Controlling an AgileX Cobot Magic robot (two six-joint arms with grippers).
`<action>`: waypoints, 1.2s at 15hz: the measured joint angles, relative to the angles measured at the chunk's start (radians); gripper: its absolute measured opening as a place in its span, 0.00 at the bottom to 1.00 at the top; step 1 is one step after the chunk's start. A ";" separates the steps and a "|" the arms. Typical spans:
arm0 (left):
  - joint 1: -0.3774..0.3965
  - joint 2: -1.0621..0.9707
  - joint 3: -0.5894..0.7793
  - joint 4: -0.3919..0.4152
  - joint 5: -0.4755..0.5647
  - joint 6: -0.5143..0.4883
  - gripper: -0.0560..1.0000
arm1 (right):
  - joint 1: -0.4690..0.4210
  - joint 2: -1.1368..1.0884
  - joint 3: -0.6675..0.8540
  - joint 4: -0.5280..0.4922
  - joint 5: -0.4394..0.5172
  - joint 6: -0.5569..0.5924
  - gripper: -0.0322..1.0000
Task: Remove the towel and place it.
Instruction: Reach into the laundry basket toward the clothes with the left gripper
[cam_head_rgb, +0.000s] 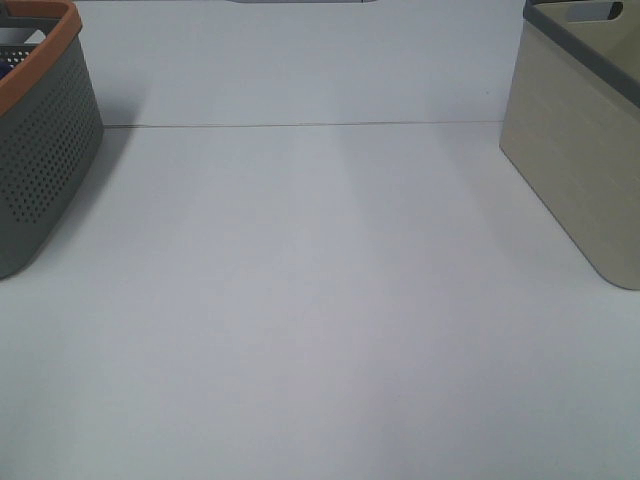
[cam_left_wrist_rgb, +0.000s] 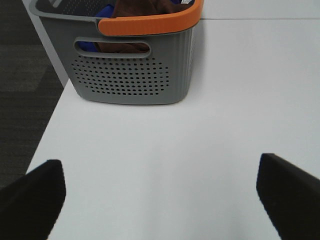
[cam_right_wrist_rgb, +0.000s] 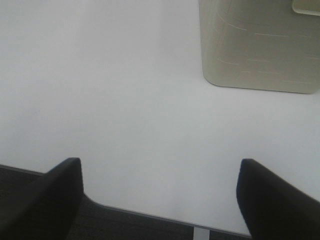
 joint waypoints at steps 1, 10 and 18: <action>0.000 0.000 0.000 -0.001 0.000 0.041 0.99 | 0.000 0.000 0.000 0.000 0.000 0.000 0.75; 0.000 0.000 0.001 -0.020 0.000 0.074 0.99 | 0.000 0.000 0.000 0.000 0.000 0.000 0.75; 0.000 0.000 0.001 -0.020 0.000 0.074 0.99 | 0.000 0.000 0.000 0.000 0.000 0.000 0.75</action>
